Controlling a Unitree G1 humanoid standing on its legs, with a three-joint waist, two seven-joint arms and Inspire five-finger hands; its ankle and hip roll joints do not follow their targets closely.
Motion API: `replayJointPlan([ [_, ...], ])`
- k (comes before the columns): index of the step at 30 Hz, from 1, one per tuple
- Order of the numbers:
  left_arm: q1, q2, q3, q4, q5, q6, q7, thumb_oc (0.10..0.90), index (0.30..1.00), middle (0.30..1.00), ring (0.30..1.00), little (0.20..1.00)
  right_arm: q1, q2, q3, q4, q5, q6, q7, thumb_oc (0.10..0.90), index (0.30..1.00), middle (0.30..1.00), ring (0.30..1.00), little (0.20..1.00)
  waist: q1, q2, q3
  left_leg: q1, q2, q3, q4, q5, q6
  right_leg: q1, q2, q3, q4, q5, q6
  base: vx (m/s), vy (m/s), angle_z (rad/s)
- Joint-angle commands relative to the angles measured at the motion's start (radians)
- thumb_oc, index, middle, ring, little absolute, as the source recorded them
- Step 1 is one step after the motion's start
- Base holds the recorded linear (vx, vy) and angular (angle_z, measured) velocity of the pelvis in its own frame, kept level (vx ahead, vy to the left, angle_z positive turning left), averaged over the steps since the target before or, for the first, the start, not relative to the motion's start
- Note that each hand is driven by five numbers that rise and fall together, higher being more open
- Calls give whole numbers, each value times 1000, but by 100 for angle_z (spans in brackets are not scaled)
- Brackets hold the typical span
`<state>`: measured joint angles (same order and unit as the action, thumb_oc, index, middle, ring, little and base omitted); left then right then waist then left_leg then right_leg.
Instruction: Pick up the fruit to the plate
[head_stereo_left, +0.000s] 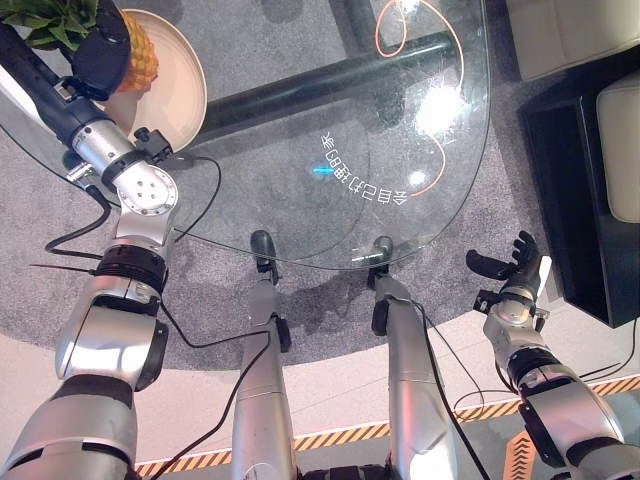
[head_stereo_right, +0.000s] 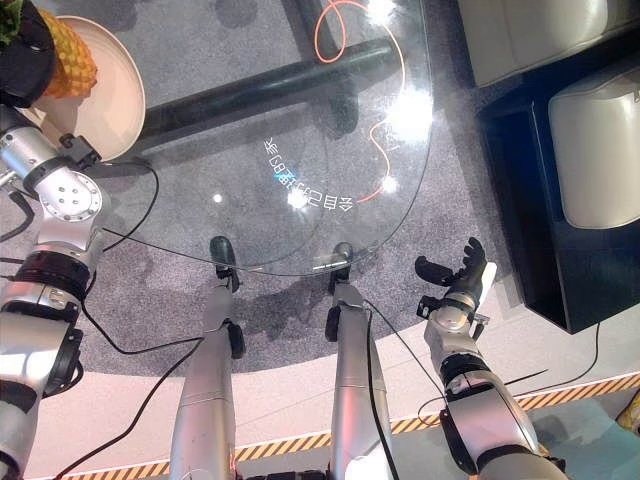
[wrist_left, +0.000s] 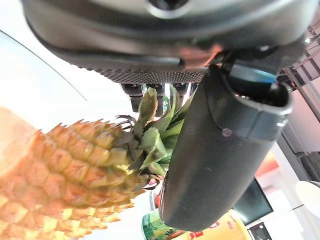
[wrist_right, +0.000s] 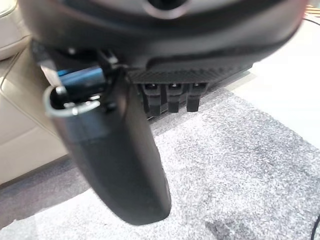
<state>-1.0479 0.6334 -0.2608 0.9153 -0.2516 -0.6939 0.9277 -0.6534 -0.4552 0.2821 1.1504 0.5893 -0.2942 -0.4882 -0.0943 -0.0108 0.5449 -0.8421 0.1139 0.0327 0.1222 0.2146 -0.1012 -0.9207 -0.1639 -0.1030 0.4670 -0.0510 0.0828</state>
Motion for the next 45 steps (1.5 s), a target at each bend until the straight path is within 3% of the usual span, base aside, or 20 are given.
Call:
replayJointPlan([
  [1,-52,54,59,-68,47,-130,56,800,900,900,900,900,101,-20,-85,-3,-7,-46,-71,800,900,900,900,900,28,-15,-25,52,-52,53,130,-200,21,98,40,-6,-180,74,21,-40,-11,-1],
  [18,-38,66,101,-168,6,-129,20,800,900,900,900,900,103,-28,-114,9,-9,-56,-58,800,900,900,900,900,44,4,-25,125,-59,54,105,-191,24,180,24,-22,-192,69,18,-12,-5,1],
  [22,-35,64,100,-184,-10,-91,-6,800,900,900,900,900,104,-27,-120,11,-10,-54,-54,800,900,900,900,900,47,6,-25,146,-61,52,102,-192,25,202,26,-22,-189,60,15,0,0,0],
  [25,-28,67,101,-190,-84,-54,-64,800,900,900,900,900,113,-28,-123,10,-12,-48,-52,800,900,900,900,900,48,11,-25,169,-62,50,99,-193,27,222,26,-20,-187,55,14,0,0,0],
  [29,6,70,121,-191,-289,-19,-204,800,900,900,900,900,134,-20,-133,26,-26,-42,-46,800,900,900,900,900,51,16,-25,231,-63,49,92,-203,27,283,24,-17,-189,41,16,0,0,0],
  [31,27,70,139,-199,-328,-26,-259,800,900,900,900,900,147,-15,-143,31,-30,-25,-44,800,900,900,900,900,54,15,-25,282,-60,50,76,-202,25,334,17,-19,-205,44,21,15,-17,0],
  [34,83,67,165,-223,-349,22,-306,800,900,900,900,900,182,-21,-171,47,-33,-23,-23,800,900,900,900,900,64,18,-25,374,-58,47,15,-180,21,423,8,-18,-254,66,33,22,-29,4],
  [37,175,46,197,-247,-470,100,-459,800,900,900,900,900,236,-24,-202,50,-39,-15,-10,800,900,900,900,900,75,26,-44,480,-58,49,-65,-159,17,531,-6,-21,-318,84,51,71,-24,3],
  [40,331,16,236,-240,-592,224,-630,800,900,900,900,900,339,-21,-248,51,-62,17,48,800,900,900,900,900,81,26,-132,595,-54,52,-146,-147,11,658,-16,-28,-395,95,62,146,-25,6],
  [43,426,-11,253,-212,-720,302,-756,800,900,900,900,900,387,-16,-271,70,-71,44,99,800,900,900,900,900,79,29,-178,663,-55,51,-177,-145,9,731,-14,-32,-429,99,63,105,-8,8],
  [45,550,-69,274,-168,-811,400,-853,800,900,900,900,900,436,-6,-291,89,-106,69,142,800,900,900,900,900,83,29,-235,726,-54,49,-188,-148,11,799,-14,-43,-444,100,62,196,-18,2],
])
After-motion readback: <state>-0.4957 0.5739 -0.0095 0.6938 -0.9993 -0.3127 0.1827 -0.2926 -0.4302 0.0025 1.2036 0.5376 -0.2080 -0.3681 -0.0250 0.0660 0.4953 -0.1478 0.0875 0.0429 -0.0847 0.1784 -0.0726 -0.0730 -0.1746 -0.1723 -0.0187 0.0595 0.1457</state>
